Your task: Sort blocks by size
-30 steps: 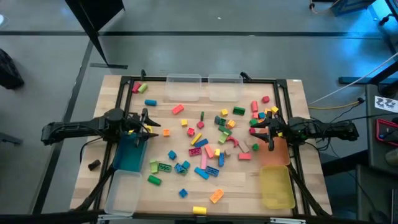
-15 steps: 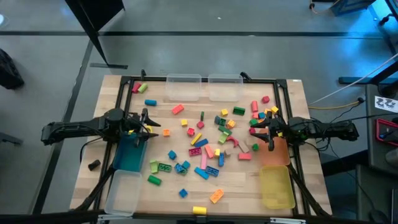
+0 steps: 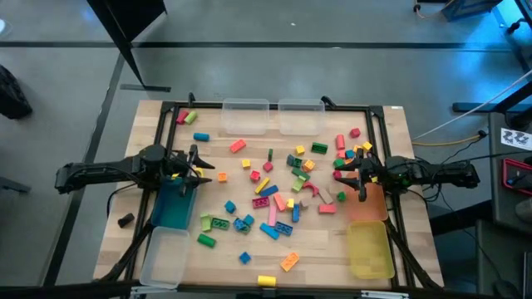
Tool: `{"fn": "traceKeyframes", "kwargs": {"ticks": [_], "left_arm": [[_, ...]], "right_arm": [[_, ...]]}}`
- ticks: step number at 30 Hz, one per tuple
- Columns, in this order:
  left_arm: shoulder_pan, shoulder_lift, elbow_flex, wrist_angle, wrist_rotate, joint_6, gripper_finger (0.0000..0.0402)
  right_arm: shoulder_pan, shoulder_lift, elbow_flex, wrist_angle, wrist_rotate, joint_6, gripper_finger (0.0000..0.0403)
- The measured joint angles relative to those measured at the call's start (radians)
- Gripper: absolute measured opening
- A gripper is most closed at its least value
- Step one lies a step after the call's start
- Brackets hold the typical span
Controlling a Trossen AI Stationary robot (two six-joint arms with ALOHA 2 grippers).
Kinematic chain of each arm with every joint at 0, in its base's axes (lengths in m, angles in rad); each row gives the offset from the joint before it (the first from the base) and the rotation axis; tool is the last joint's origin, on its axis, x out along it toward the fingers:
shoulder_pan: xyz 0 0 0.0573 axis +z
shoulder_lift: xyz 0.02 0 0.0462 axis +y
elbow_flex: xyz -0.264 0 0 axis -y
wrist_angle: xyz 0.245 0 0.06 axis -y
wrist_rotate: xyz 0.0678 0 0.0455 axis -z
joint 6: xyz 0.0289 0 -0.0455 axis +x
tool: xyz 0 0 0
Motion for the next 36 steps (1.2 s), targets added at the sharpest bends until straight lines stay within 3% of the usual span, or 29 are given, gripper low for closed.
{"fn": "traceKeyframes", "kwargs": {"ticks": [10,22,25,31,36], "left_arm": [[0.0,0.0,0.0,0.002,0.0,0.071,0.0205],[0.0,0.0,-0.001,0.123,-0.005,-0.02,0.0205],[0.0,0.0,-0.001,0.2,-0.081,-0.019,0.0205],[0.007,0.008,0.025,0.305,-0.337,-0.046,0.0205],[0.029,0.088,0.12,0.269,-0.386,-0.019,0.0205]], "right_arm": [[0.0,0.0,0.0,0.001,0.002,0.0,0.0179],[0.0,0.0,0.0,0.005,0.089,-0.007,0.0179],[0.0,0.0,0.0,0.005,0.096,-0.007,0.0179],[0.0,0.0,-0.006,0.081,0.133,-0.01,0.0179],[0.0,0.0,-0.006,0.174,0.233,-0.011,0.0179]]}}
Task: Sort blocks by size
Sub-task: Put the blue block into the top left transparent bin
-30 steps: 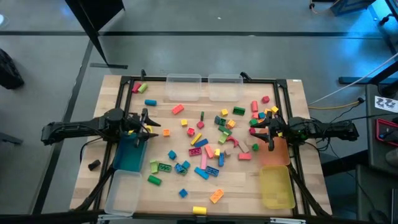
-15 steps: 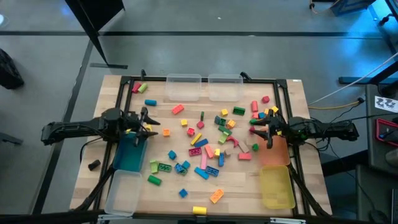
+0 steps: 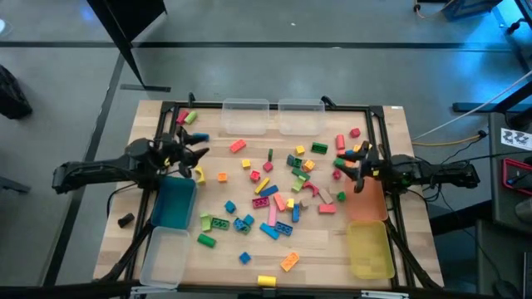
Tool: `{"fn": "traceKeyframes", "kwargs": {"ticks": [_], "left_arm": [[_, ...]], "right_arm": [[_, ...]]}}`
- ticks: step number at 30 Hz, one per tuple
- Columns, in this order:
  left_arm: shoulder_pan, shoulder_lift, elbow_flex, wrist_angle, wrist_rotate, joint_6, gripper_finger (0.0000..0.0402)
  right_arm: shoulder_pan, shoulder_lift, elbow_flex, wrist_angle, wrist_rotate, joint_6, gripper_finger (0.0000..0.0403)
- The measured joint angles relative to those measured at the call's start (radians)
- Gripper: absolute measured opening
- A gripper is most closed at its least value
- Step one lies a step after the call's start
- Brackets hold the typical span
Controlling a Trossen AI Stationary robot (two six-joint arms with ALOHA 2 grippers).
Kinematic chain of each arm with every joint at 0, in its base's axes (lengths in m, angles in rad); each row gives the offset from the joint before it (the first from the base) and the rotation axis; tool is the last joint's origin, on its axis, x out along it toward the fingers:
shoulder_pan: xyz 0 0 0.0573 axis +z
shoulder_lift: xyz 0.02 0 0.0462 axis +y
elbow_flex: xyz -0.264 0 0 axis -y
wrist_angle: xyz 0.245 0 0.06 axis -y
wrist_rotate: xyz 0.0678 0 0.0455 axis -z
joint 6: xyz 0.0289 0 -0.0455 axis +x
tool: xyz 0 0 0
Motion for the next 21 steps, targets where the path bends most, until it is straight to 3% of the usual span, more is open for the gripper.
{"fn": "traceKeyframes", "kwargs": {"ticks": [5,14,21], "left_arm": [[0.047,0.167,0.173,-0.175,-0.082,0.013,0.0205],[0.192,0.528,0.528,-0.691,-0.089,0.063,0.0205],[0.296,0.732,0.684,-0.985,-0.089,0.164,0.0205]], "right_arm": [[0.0,0.0,0.0,0.002,0.087,0.004,0.0179],[0.0,0.0,0.003,0.005,0.08,0.005,0.0179],[0.0,0.0,0.004,0.006,0.079,0.005,0.0179]]}}
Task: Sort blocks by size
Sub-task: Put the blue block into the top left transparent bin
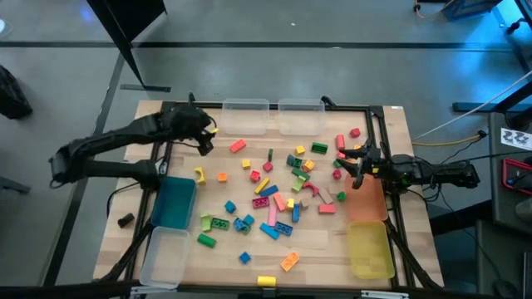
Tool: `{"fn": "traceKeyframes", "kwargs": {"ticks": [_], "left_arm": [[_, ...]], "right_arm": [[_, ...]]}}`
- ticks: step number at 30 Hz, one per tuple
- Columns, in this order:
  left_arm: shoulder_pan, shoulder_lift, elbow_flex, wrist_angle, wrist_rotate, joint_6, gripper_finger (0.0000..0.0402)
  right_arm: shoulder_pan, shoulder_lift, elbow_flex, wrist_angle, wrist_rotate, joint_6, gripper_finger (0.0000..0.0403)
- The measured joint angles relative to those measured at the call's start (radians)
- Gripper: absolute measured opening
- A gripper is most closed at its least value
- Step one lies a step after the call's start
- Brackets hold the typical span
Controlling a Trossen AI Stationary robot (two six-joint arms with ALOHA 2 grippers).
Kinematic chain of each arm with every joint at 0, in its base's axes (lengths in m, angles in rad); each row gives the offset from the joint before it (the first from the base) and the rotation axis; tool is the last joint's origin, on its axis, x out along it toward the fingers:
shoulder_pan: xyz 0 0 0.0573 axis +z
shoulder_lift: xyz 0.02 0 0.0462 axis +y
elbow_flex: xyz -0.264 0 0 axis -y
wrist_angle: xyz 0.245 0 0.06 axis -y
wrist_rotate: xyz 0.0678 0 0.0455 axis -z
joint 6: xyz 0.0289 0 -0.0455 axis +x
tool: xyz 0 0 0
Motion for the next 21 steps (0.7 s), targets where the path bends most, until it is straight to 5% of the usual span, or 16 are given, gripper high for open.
{"fn": "traceKeyframes", "kwargs": {"ticks": [8,21], "left_arm": [[0.112,0.209,0.009,-0.135,-0.001,0.135,0.0205],[0.206,0.482,0.009,-0.128,-0.08,0.376,0.0205]], "right_arm": [[0.0,0.0,0.002,-0.003,0.0,-0.001,0.0179],[0.0,0.0,0.002,-0.061,-0.001,-0.002,0.0179]]}}
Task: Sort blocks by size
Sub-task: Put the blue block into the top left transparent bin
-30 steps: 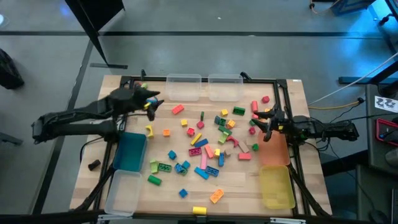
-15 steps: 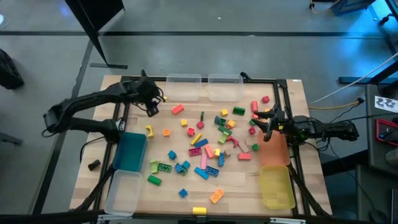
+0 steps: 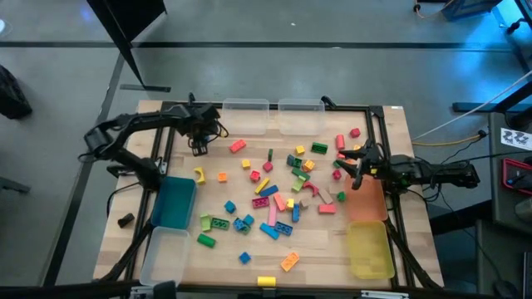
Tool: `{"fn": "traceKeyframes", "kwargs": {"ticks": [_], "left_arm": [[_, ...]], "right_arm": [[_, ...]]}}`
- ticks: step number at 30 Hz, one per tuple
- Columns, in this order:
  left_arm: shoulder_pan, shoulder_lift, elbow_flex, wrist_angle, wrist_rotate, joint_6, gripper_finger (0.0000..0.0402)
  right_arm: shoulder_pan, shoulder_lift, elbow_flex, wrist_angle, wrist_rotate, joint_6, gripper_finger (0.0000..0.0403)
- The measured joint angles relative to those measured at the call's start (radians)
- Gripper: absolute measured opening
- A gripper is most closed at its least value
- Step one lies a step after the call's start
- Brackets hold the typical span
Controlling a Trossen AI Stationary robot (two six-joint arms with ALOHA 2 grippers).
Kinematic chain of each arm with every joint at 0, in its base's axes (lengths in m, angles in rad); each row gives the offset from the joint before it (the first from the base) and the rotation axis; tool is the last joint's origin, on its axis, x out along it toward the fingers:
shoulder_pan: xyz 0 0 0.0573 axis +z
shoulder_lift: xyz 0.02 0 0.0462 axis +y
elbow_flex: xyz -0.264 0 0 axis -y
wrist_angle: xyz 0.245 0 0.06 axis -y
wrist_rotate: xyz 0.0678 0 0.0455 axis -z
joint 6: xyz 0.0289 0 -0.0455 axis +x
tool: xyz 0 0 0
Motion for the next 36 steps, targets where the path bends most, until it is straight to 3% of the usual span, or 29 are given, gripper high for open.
{"fn": "traceKeyframes", "kwargs": {"ticks": [19,22,27,36], "left_arm": [[0.081,0.158,0.003,0.09,-0.011,0.062,0.0204],[0.081,0.158,0.002,0.088,-0.006,0.059,0.0185],[0.081,0.158,0.002,0.075,0.002,0.056,0.0115],[0.058,0.147,0.038,-0.027,0.003,0.007,0.0114]], "right_arm": [[0.0,0.0,0.0,-0.022,0.0,0.0,0.0179],[0.0,0.0,0.0,-0.022,0.0,-0.001,0.0179],[0.0,0.0,0.0,-0.022,0.0,-0.001,0.0179],[0.0,0.0,0.0,-0.019,0.0,-0.001,0.0179]]}}
